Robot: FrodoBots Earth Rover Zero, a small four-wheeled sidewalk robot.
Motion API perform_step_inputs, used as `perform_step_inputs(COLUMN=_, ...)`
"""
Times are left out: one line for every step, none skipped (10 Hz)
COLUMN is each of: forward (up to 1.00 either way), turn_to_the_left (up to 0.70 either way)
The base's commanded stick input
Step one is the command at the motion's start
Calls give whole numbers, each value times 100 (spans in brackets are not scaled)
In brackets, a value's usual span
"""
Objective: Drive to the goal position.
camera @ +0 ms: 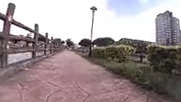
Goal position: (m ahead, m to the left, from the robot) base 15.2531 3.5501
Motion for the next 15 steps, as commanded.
perform_step_inputs(forward=70, turn_to_the_left=-24)
perform_step_inputs(forward=70, turn_to_the_left=-24)
perform_step_inputs(forward=65, turn_to_the_left=-27)
perform_step_inputs(forward=42, turn_to_the_left=-42)
perform_step_inputs(forward=20, turn_to_the_left=-57)
perform_step_inputs(forward=0, turn_to_the_left=-67)
perform_step_inputs(forward=0, turn_to_the_left=-51)
perform_step_inputs(forward=0, turn_to_the_left=-45)
perform_step_inputs(forward=0, turn_to_the_left=-41)
perform_step_inputs(forward=0, turn_to_the_left=-41)
perform_step_inputs(forward=0, turn_to_the_left=-42)
perform_step_inputs(forward=0, turn_to_the_left=-43)
perform_step_inputs(forward=0, turn_to_the_left=-45)
perform_step_inputs(forward=0, turn_to_the_left=-46)
perform_step_inputs(forward=0, turn_to_the_left=-47)
